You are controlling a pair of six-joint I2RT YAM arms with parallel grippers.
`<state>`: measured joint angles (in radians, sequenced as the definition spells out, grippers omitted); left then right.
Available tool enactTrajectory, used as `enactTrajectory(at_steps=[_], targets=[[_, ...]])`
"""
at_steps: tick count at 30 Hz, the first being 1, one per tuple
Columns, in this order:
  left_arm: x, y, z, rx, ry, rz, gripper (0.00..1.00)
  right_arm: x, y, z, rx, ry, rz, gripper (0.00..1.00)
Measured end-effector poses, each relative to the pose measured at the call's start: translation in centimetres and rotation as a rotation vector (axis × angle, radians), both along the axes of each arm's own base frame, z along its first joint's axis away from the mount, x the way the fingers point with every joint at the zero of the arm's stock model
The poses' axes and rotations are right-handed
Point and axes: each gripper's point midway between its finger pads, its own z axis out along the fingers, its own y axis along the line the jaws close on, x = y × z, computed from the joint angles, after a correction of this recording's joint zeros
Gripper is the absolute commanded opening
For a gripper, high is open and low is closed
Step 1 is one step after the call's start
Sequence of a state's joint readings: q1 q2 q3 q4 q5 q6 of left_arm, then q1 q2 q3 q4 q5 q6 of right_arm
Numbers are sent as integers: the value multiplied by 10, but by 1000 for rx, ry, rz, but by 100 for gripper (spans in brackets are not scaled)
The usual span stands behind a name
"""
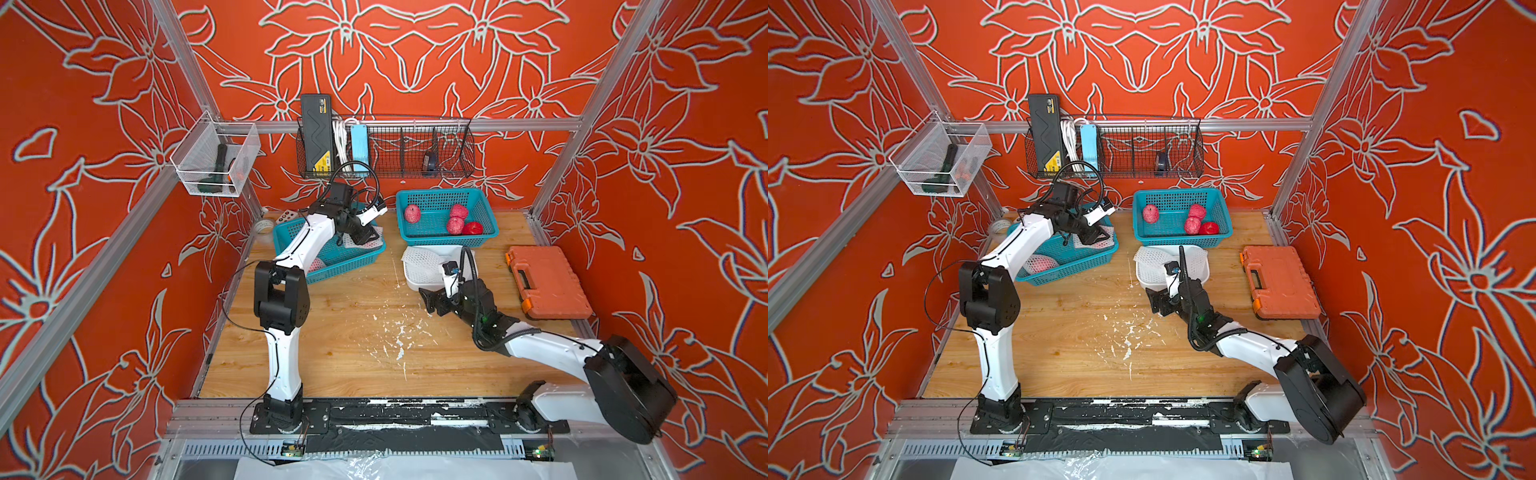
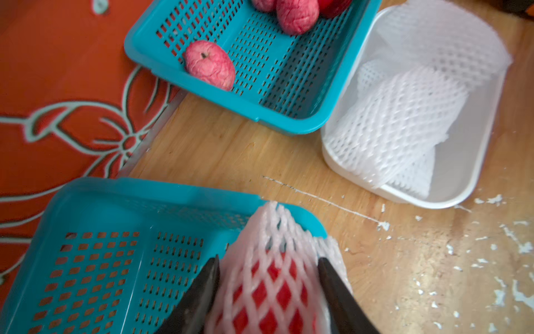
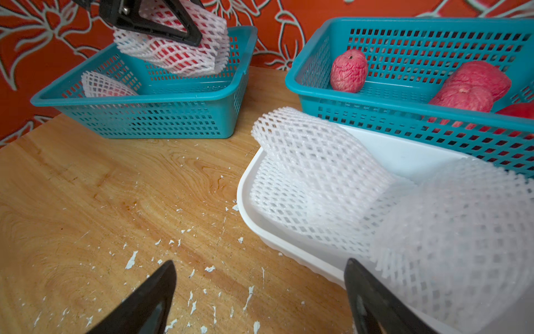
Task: Remove foam nets from apples
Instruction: Pick up the apple from the basket, then place the apple at the center of the board.
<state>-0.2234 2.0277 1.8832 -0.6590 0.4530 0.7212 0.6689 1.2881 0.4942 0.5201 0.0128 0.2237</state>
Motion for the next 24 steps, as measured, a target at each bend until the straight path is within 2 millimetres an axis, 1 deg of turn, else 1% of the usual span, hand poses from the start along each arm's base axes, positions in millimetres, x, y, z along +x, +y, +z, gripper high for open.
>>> enactTrajectory(at_steps=[3,6,8,11,13,15,18,20,21,22,24], targets=[[-26,-35,5,-4,2,-26,42,1,-6,12,12,-32,-30,91],[-57,-64,-4,6,27,-43,42,-1,-14,21,23,-59,-59,91],[-77,-73,-15,13,65,-35,43,-3,-19,25,28,-71,-75,92],[-92,-70,-25,1,104,32,43,-6,-27,28,30,-84,-95,92],[-101,-68,-27,-33,114,78,43,-7,-30,31,32,-93,-107,92],[-117,-69,-32,-63,130,112,43,-8,-34,34,37,-106,-122,92],[-151,-81,-42,-109,161,135,43,-8,-38,38,41,-118,-137,92],[-176,-86,-54,-128,206,145,43,-8,-40,39,40,-122,-146,92],[-184,-86,-60,-130,227,155,43,-8,-40,38,38,-121,-148,92],[-190,-82,-68,-126,247,177,43,-8,-41,37,36,-119,-149,92],[-193,-72,-83,-107,270,228,44,-8,-42,35,31,-118,-154,92]])
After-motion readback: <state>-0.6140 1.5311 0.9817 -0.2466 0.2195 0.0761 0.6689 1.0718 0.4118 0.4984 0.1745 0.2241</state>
